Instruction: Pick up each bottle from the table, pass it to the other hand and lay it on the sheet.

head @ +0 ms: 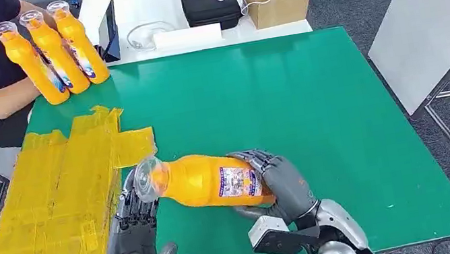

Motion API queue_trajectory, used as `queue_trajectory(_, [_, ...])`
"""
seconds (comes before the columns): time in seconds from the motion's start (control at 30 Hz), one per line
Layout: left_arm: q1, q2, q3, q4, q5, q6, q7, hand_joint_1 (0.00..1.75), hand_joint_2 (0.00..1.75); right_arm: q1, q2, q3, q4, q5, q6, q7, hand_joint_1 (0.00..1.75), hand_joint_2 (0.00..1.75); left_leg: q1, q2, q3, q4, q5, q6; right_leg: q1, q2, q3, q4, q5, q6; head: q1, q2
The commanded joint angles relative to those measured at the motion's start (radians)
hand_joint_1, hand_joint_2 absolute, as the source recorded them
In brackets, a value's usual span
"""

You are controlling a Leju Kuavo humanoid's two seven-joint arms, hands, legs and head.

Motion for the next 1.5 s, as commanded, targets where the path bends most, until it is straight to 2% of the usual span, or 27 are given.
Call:
queue_trajectory(0.03, [-0.011,0.026,0.027,0.011,-0.013,0.011,-0.008,0.0,1.75,-0.036,0.031,0.2,0.133,0.056,0.032,0.012,1.75,1.75,0.0,0.004,0.004,-0.002,-0.001,0.0,0.001,0.003,0.003,-0.001,0.0,-0.002,0.0,0.0])
queue_trajectory(0.1, [-0.013,0.017,0.041,0.019,-0.013,0.001,-0.007,0.0,1.75,-0.042,0.037,0.257,0.166,0.068,0.027,0.016,1.75,1.75,0.001,0.005,0.006,-0.002,-0.001,-0.001,0.001,0.004,0.004,-0.002,0.0,-0.003,0.0,0.0])
queue_trajectory(0.33, [-0.016,0.008,0.048,0.031,-0.014,-0.004,-0.008,0.0,1.75,-0.043,0.035,0.318,0.212,0.065,0.025,0.021,1.75,1.75,0.001,0.003,0.005,-0.002,-0.001,0.0,0.001,0.002,0.004,-0.002,0.0,-0.002,0.0,0.0])
queue_trajectory(0.9, [-0.018,0.001,0.056,0.036,0.003,-0.015,-0.009,0.0,1.75,-0.04,0.034,0.326,0.234,0.061,0.027,0.024,1.75,1.75,0.0,0.001,0.002,-0.001,0.0,0.0,0.0,0.0,0.002,-0.001,0.0,-0.001,0.0,0.0])
queue_trajectory(0.93, [-0.017,0.0,0.056,0.036,0.012,-0.02,-0.012,0.79,1.75,-0.039,0.034,0.328,0.238,0.061,0.027,0.024,1.75,1.75,0.0,0.001,0.004,-0.002,0.0,0.0,0.0,0.0,0.003,-0.001,0.0,-0.002,0.0,0.0])
queue_trajectory(0.97, [-0.016,0.001,0.057,0.035,0.014,-0.023,-0.013,1.75,1.75,-0.039,0.034,0.329,0.24,0.06,0.028,0.024,1.75,1.75,0.0,0.001,0.004,-0.002,0.0,0.0,0.0,0.0,0.003,-0.001,0.0,-0.002,0.0,0.0])
queue_trajectory(1.5, [-0.016,0.001,0.059,0.036,0.021,-0.04,-0.022,1.75,1.75,-0.037,0.032,0.327,0.247,0.055,0.028,0.03,1.75,1.75,0.0,0.0,0.002,-0.001,0.0,0.0,0.0,0.0,0.002,-0.001,0.0,-0.001,0.0,0.0])
